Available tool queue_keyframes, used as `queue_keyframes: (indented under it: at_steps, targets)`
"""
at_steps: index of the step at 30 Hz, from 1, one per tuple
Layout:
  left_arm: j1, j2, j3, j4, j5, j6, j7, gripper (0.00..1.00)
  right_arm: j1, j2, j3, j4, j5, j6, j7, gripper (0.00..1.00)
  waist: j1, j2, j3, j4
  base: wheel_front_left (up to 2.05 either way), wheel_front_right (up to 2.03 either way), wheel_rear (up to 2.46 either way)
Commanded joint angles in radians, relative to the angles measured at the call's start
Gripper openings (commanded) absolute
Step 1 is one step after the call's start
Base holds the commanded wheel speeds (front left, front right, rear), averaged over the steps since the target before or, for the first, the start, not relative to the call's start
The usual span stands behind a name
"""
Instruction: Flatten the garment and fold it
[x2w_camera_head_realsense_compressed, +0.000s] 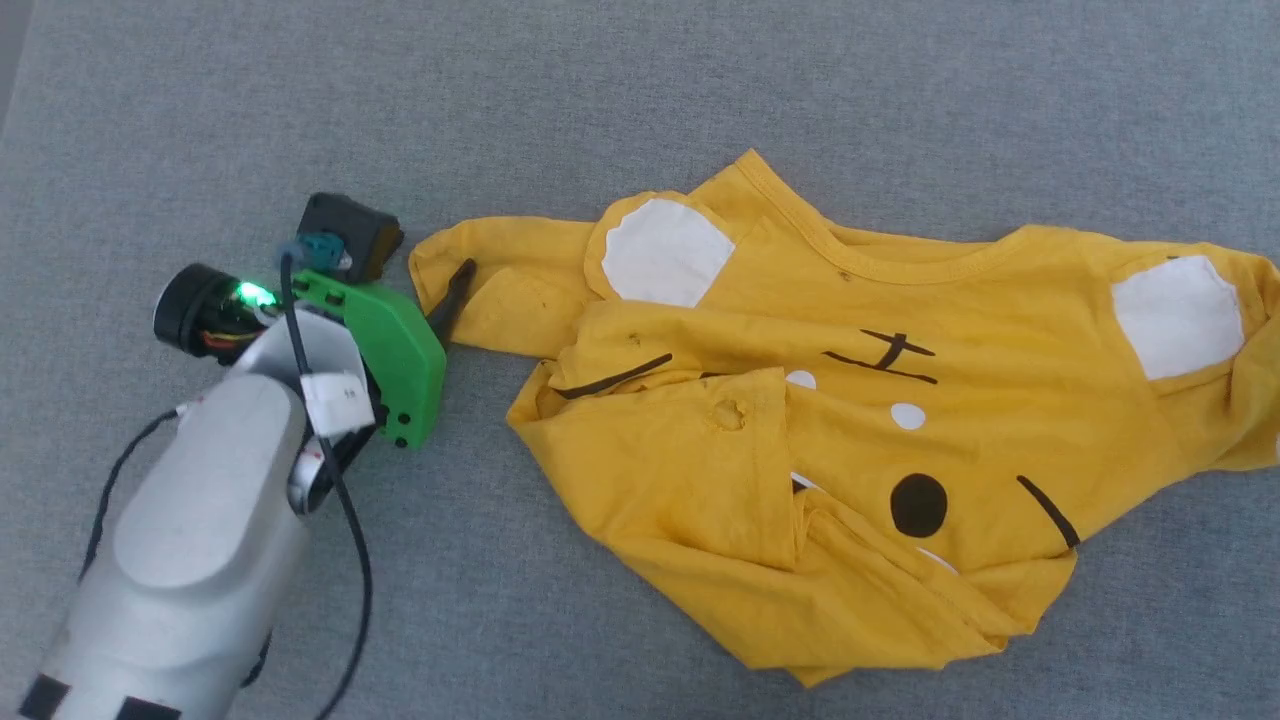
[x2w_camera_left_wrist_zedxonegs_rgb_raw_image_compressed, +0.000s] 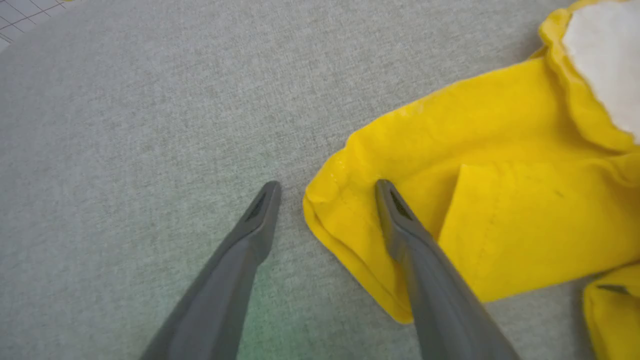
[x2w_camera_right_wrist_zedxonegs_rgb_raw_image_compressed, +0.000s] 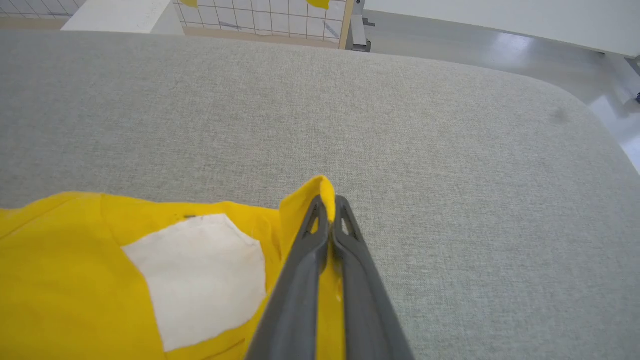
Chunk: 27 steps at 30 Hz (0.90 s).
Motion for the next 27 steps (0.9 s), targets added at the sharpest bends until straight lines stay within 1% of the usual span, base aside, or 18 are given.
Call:
queue_keyframes:
  at_steps: [1, 3, 4, 5, 7, 9, 11, 14, 16, 18, 20, 23, 27]
  targets:
    - [-0.007, 0.01, -0.028, 0.02, -0.024, -0.004, 0.03, 1.0, 0.0, -0.003, -0.001, -0.008, 0.005, -0.002, 0.004, 0.0, -0.0001, 0.0, 0.003, -0.001, 0.0, 0.0, 0.0]
    - [-0.021, 0.028, -0.057, 0.032, -0.046, -0.004, 0.062, 1.0, -0.001, -0.003, 0.001, -0.014, 0.005, -0.002, 0.009, 0.0, -0.0001, 0.0, 0.007, -0.001, 0.0, 0.0, 0.0]
    - [-0.024, 0.033, -0.073, 0.044, -0.064, -0.004, 0.087, 0.38, -0.002, -0.002, 0.003, -0.016, 0.004, -0.002, 0.011, 0.0, -0.0001, 0.0, 0.009, -0.002, 0.0, 0.0, 0.0]
    - [-0.025, 0.037, -0.092, 0.051, -0.082, -0.004, 0.11, 0.0, -0.002, 0.001, 0.005, -0.018, 0.003, -0.002, 0.013, 0.0, -0.0001, 0.0, 0.01, -0.003, 0.0, 0.0, 0.0]
    - [-0.027, 0.052, -0.139, 0.058, -0.129, -0.004, 0.17, 0.0, -0.003, 0.005, 0.009, -0.021, 0.001, -0.002, 0.016, 0.0, -0.0001, 0.0, 0.011, -0.005, 0.0, 0.0, 0.0]
    - [-0.035, 0.066, -0.161, 0.052, -0.172, -0.004, 0.191, 0.0, -0.006, 0.005, 0.011, -0.021, 0.001, -0.002, 0.018, 0.0, -0.0001, 0.0, 0.012, -0.006, 0.0, 0.0, 0.0]
    - [-0.046, 0.078, -0.167, 0.048, -0.188, -0.004, 0.169, 0.0, -0.01, 0.003, 0.011, -0.015, 0.005, -0.002, 0.008, 0.0, -0.0001, 0.0, 0.005, -0.006, 0.0, 0.0, 0.0]
    - [-0.051, 0.078, -0.15, 0.059, -0.196, -0.004, 0.103, 0.0, -0.013, 0.002, 0.016, -0.009, 0.007, -0.002, -0.023, 0.0, -0.0001, 0.0, -0.015, -0.009, 0.0, 0.0, 0.0]
    - [-0.048, 0.066, -0.117, 0.063, -0.218, 0.003, 0.043, 0.0, -0.016, 0.007, 0.022, -0.008, 0.007, -0.002, -0.05, 0.0, -0.0001, 0.0, -0.038, -0.012, 0.0, 0.0, 0.0]
    - [-0.041, 0.044, -0.058, 0.059, -0.28, 0.007, -0.017, 0.0, -0.018, 0.01, 0.039, -0.009, 0.014, -0.002, -0.078, 0.0, -0.0001, 0.0, -0.07, -0.015, 0.0, 0.0, 0.0]
    - [-0.037, 0.037, 0.003, 0.04, -0.336, 0.01, -0.067, 0.0, -0.021, 0.016, 0.054, -0.012, 0.028, -0.002, -0.098, 0.0, -0.0001, 0.0, -0.105, -0.018, 0.0, 0.0, 0.0]
    - [-0.047, 0.06, 0.088, -0.014, -0.38, 0.025, -0.133, 0.0, -0.036, -0.003, 0.105, -0.024, 0.044, -0.002, -0.126, 0.0, -0.0001, 0.0, -0.157, -0.024, 0.0, 0.0, 0.0]
    - [-0.064, 0.112, 0.157, -0.101, -0.368, 0.065, -0.186, 0.0, -0.091, -0.029, 0.18, -0.025, 0.07, -0.002, -0.15, 0.0, -0.0001, 0.0, -0.22, -0.038, 0.0, 0.0, 0.0]
